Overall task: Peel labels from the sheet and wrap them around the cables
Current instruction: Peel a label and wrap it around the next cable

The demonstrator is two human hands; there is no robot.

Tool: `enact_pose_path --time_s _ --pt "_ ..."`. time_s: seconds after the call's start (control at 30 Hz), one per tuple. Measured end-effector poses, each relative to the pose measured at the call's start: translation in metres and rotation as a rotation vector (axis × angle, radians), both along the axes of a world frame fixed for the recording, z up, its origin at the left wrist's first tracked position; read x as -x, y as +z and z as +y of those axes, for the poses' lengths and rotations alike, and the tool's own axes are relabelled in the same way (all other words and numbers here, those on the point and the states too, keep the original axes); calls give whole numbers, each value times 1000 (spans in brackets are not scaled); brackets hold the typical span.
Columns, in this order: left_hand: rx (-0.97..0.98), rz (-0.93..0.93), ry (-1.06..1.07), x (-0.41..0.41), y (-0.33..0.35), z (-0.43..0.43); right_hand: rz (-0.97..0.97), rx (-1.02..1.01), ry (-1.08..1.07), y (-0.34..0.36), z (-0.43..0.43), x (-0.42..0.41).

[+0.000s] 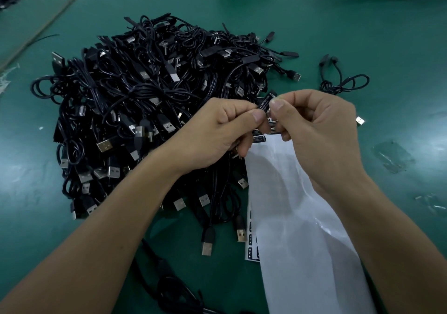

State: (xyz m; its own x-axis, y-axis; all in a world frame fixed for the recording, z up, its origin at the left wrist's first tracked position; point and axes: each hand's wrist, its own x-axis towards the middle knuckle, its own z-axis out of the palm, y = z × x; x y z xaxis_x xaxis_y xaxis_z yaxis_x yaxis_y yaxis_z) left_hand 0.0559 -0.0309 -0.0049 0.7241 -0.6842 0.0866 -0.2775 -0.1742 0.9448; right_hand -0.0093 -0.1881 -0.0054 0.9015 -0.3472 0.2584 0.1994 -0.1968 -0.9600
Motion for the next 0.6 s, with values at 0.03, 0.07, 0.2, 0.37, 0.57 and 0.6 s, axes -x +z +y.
enact_pose_path --time_s 0.03,0.07,0.2,0.37,0.57,0.6 --pt "2 -1 -3 0 0 0 -10 15 -5 0 0 0" --pt "3 -3 -5 0 -1 0 -19 33 -10 0 0 0" --pt "-3 -9 -13 -2 -2 1 -40 101 -32 -3 0 0" --pt "-2 -14 -16 -1 -2 1 -56 127 -52 -2 2 -1" --pt "-2 -8 -26 0 0 1 -118 174 -69 -2 4 2" --pt "-5 -10 -27 0 1 1 -123 171 -75 -2 4 2"
